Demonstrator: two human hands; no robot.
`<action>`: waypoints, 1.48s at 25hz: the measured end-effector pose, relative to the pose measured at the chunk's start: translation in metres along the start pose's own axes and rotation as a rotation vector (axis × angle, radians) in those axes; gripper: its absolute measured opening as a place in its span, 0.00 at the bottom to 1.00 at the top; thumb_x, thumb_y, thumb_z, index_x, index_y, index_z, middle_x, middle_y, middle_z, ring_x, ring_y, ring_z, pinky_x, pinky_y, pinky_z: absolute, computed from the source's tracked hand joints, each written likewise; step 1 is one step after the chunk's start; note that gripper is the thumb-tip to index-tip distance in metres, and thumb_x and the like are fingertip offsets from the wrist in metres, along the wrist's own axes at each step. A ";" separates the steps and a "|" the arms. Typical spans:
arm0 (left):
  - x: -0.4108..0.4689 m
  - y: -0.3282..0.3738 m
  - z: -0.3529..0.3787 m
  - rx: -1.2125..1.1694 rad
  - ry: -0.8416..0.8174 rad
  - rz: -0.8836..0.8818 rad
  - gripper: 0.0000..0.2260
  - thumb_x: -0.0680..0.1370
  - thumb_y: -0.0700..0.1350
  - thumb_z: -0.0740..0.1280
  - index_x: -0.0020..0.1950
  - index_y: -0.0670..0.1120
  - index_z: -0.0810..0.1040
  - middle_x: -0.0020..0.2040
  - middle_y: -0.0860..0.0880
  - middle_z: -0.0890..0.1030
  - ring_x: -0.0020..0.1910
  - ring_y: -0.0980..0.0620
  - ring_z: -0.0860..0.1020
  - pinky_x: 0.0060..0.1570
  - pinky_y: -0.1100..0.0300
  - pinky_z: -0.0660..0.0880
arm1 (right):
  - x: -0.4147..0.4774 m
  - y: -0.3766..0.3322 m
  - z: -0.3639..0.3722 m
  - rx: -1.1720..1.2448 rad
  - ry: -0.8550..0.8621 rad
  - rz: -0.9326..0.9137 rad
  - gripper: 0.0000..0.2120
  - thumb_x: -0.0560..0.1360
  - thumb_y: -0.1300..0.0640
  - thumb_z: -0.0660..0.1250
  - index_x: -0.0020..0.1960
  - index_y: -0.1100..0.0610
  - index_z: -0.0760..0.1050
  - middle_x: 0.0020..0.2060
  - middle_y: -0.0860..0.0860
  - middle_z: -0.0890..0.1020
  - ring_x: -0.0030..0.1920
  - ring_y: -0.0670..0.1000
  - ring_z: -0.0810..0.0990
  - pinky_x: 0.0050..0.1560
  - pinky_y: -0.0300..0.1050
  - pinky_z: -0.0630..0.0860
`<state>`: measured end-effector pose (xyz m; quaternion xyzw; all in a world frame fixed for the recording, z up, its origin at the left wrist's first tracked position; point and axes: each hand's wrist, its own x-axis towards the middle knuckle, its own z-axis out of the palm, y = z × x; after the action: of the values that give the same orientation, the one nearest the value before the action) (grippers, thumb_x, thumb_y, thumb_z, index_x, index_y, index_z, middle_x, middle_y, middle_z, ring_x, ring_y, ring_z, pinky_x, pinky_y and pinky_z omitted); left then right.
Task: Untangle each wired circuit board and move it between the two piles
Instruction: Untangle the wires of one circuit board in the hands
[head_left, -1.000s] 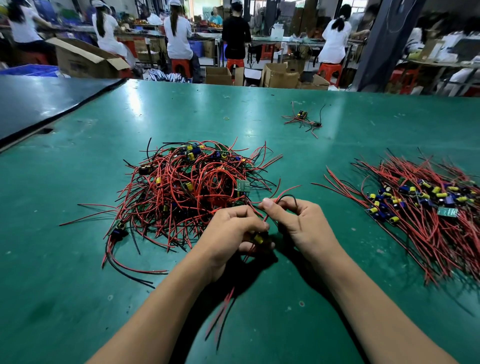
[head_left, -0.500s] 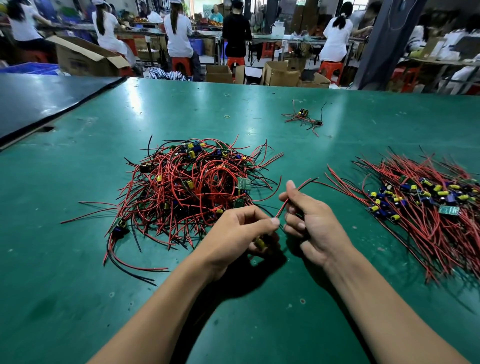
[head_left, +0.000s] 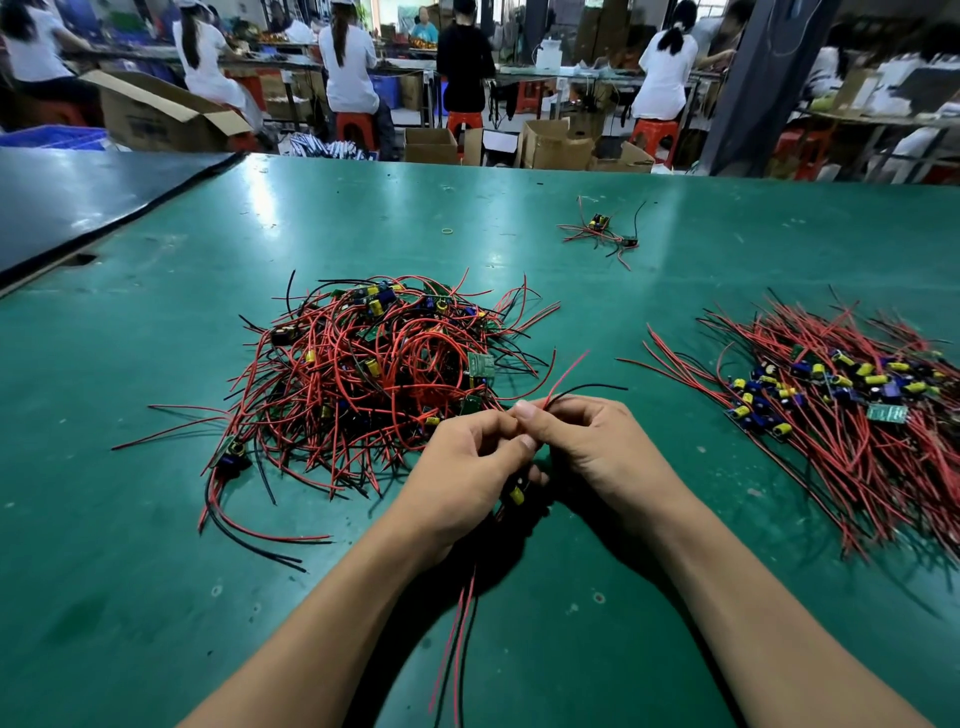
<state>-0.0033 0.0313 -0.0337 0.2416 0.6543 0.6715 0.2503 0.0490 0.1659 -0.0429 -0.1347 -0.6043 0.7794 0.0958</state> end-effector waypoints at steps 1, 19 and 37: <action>0.000 0.001 -0.001 -0.008 -0.020 -0.009 0.07 0.81 0.36 0.64 0.44 0.41 0.78 0.31 0.47 0.81 0.36 0.45 0.78 0.39 0.56 0.76 | 0.000 -0.001 0.000 0.005 0.031 -0.011 0.14 0.71 0.51 0.77 0.44 0.63 0.83 0.34 0.57 0.81 0.28 0.50 0.76 0.29 0.39 0.75; -0.004 0.007 -0.005 0.086 -0.138 -0.006 0.03 0.79 0.37 0.65 0.46 0.38 0.77 0.31 0.48 0.80 0.32 0.54 0.77 0.37 0.64 0.73 | 0.011 -0.017 -0.016 0.244 0.291 0.007 0.21 0.68 0.42 0.72 0.25 0.54 0.73 0.21 0.48 0.61 0.16 0.42 0.54 0.17 0.33 0.51; 0.002 -0.001 -0.014 0.042 -0.201 -0.027 0.03 0.79 0.38 0.67 0.46 0.39 0.78 0.34 0.45 0.81 0.34 0.52 0.79 0.38 0.64 0.75 | 0.012 0.001 -0.018 -0.151 0.396 -0.249 0.14 0.73 0.53 0.77 0.32 0.54 0.78 0.23 0.42 0.74 0.21 0.42 0.63 0.25 0.33 0.62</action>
<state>-0.0135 0.0223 -0.0350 0.3042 0.6431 0.6264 0.3185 0.0437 0.1860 -0.0489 -0.2163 -0.6423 0.6726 0.2972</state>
